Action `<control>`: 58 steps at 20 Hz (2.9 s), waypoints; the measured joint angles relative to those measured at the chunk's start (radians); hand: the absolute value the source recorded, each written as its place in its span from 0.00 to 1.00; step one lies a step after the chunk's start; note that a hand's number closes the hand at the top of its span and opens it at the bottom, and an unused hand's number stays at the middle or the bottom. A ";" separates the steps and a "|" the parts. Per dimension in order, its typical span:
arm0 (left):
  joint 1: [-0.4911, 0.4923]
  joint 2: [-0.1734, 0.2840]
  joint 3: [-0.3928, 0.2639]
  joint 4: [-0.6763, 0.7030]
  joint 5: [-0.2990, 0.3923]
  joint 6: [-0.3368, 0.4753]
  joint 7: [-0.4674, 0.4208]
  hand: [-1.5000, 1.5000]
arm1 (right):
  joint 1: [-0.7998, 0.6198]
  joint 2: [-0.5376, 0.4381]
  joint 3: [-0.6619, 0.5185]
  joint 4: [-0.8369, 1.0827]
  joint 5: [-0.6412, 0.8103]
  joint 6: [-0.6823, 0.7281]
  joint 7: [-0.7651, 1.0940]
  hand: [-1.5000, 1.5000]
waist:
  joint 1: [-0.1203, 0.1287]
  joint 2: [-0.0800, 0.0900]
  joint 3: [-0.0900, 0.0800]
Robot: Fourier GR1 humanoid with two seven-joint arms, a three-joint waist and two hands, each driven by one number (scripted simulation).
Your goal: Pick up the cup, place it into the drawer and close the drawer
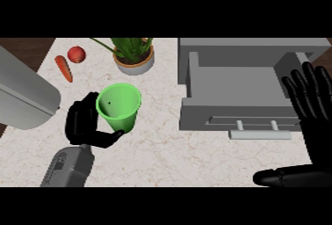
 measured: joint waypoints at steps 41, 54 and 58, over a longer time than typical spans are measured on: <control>-0.880 -0.055 -0.231 0.359 0.071 0.570 0.416 1.00 | -0.038 -0.016 -0.030 0.053 -0.015 0.027 -0.023 0.00 | -0.039 0.011 -0.001; -1.003 -0.055 -0.423 0.651 0.259 0.617 0.316 1.00 | -0.058 -0.016 -0.021 0.059 -0.020 0.031 -0.018 0.00 | -0.074 0.017 0.000; -1.033 -0.055 -0.479 0.701 0.297 0.624 0.303 1.00 | -0.071 -0.019 -0.014 0.073 -0.021 0.041 -0.023 0.00 | -0.090 0.023 0.000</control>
